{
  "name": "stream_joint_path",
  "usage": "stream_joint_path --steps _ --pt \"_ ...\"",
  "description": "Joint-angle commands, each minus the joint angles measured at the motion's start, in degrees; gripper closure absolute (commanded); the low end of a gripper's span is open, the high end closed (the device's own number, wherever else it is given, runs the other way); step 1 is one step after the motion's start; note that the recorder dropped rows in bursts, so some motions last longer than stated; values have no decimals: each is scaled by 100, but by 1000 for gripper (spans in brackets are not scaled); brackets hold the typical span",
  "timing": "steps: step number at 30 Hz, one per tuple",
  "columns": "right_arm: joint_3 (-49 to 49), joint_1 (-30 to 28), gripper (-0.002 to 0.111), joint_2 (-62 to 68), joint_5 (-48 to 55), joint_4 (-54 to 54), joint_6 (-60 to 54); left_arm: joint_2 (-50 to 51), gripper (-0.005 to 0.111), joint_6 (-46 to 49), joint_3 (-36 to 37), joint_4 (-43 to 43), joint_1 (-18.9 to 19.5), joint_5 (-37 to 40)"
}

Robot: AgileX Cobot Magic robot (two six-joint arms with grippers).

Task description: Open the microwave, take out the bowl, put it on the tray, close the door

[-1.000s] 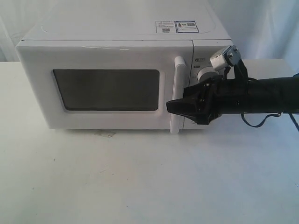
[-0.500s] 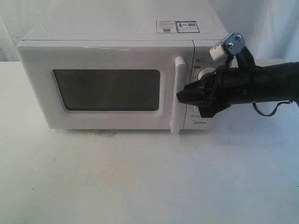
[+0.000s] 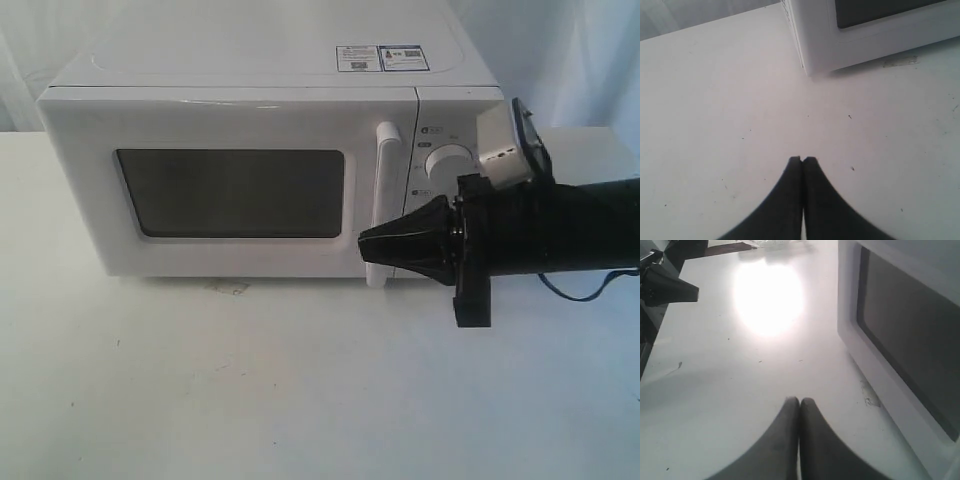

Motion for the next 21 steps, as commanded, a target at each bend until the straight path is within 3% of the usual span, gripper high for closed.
stream_joint_path --steps 1,6,21 --pt "126 -400 108 -34 281 124 -129 -19 107 -28 19 -35 2 4" --pt "72 -621 104 128 379 195 -129 -19 107 -28 19 -35 2 4" --pt "-558 -621 63 1022 -92 123 -129 -19 107 -28 19 -35 2 4"
